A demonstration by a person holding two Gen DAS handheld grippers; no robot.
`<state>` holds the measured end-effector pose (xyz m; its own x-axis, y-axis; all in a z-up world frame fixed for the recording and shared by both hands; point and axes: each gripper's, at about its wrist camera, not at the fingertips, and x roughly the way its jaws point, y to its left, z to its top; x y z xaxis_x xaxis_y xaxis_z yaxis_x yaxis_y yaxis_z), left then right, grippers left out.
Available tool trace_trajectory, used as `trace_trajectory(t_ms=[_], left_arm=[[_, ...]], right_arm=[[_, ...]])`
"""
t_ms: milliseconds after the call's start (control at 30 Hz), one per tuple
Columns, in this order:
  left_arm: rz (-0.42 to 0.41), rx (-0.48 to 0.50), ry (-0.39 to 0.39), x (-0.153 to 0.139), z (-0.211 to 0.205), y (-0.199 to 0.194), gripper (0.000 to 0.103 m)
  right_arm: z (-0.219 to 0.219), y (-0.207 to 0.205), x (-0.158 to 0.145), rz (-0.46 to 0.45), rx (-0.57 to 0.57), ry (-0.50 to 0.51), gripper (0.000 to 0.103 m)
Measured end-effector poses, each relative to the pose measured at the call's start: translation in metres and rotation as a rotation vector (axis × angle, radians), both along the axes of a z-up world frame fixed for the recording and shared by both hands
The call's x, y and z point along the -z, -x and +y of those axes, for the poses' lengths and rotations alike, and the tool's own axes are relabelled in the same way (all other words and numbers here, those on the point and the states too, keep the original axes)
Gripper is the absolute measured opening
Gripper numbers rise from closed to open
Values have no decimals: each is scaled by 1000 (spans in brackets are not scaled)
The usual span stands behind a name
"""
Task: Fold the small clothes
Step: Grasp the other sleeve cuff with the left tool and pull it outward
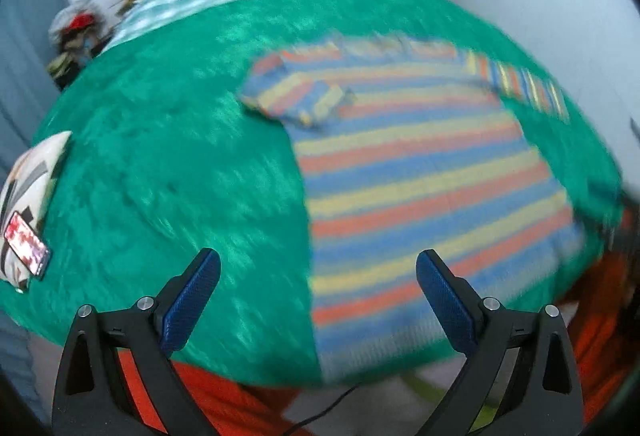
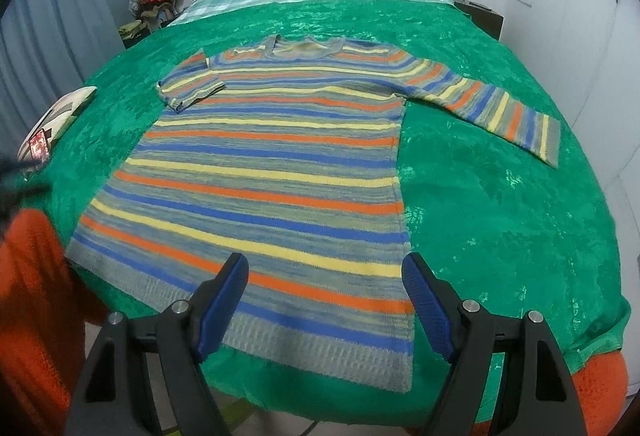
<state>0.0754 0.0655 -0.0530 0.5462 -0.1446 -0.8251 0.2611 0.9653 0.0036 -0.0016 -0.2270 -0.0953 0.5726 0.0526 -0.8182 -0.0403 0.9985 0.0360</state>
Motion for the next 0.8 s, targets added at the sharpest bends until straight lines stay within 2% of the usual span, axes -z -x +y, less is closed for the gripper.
trace_trajectory(t_ms=[100,133,167,200,233,300,333,400,467,533,600,633,667,700,733,800], left_arm=[[8,-85,220,-20,14,-36,99],[9,-93,298,-23,12,-50,99],[14,-83,337,-22,7,-63,99],[36,-36,334,-14,-7,-84,99],[41,-3,295,-6,-19,-98,99],[23,69,141,20,-46,-126,97],[22,104,49,37,-58,-139,87],[78,183,-69,75,-76,-164,73],[125,224,-130,100,-83,-182,67],[147,219,-210,123,-86,-199,65],[152,203,-209,131,-83,-210,65],[162,185,-173,133,-80,-216,55],[174,169,-150,132,-76,-219,41],[200,133,-110,130,-70,-225,5],[215,100,-69,124,-63,-228,6],[193,-1,89,99,-34,-235,5]], right_arm=[[-2,1,2,0,5,-16,79],[-4,0,2,-2,10,-28,79],[-5,-1,2,-4,15,-38,79],[-7,-1,3,-5,20,-51,79],[-11,-1,3,-4,27,-68,79],[-14,-1,4,-2,35,-83,79],[-15,0,4,-1,39,-91,79],[-19,1,5,1,50,-105,79],[-24,3,4,-2,65,-119,79],[-27,3,4,-5,77,-133,79],[-29,2,5,-2,85,-139,79],[-29,1,6,2,86,-138,79],[-29,1,6,4,87,-138,79],[-29,0,7,8,87,-137,79],[-29,-1,8,10,88,-137,79],[-29,-3,9,14,87,-138,79]])
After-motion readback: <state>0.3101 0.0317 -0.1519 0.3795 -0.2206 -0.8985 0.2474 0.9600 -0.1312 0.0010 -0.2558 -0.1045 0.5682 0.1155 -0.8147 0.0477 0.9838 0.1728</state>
